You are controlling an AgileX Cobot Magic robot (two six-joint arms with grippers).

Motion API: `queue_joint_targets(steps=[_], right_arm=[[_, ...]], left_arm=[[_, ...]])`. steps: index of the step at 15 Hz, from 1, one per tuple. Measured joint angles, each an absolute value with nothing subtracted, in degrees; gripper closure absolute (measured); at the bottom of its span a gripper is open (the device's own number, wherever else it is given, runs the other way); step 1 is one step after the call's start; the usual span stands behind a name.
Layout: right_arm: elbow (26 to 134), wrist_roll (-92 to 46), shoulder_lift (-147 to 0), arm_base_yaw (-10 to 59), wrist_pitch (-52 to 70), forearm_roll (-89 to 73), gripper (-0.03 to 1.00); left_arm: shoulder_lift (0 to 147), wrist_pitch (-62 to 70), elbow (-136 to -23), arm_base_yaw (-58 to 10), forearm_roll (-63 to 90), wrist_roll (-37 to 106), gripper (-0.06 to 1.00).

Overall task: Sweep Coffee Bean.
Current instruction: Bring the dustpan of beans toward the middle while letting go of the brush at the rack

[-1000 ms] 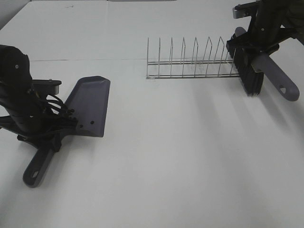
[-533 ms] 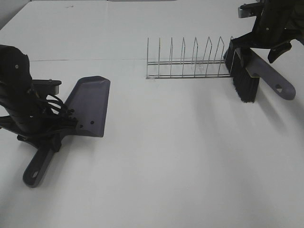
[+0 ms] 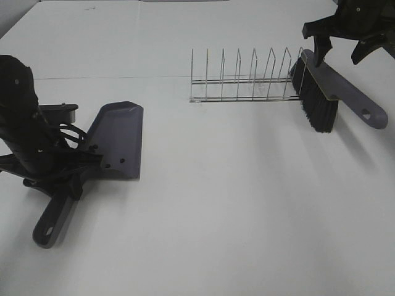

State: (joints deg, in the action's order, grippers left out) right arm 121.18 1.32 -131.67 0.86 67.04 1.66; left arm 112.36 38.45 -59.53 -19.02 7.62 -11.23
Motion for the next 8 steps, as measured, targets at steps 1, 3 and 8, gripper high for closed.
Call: queue_joint_targets(steps=[1, 3, 8], right_arm=[[121.18, 1.32, -130.86, 0.86, 67.09, 0.63, 0.34], [121.18, 1.32, -130.0, 0.86, 67.9, -2.58, 0.34], [121.18, 1.32, -129.26, 0.86, 69.33, -3.95, 0.34]], left_arm=[[112.36, 37.99, -59.53, -20.05, 7.96, -11.12, 0.68], [112.64, 35.92, -59.53, -24.35, 8.59, -11.86, 0.68], [113.04, 34.95, -59.53, -24.69, 8.59, -12.49, 0.68]])
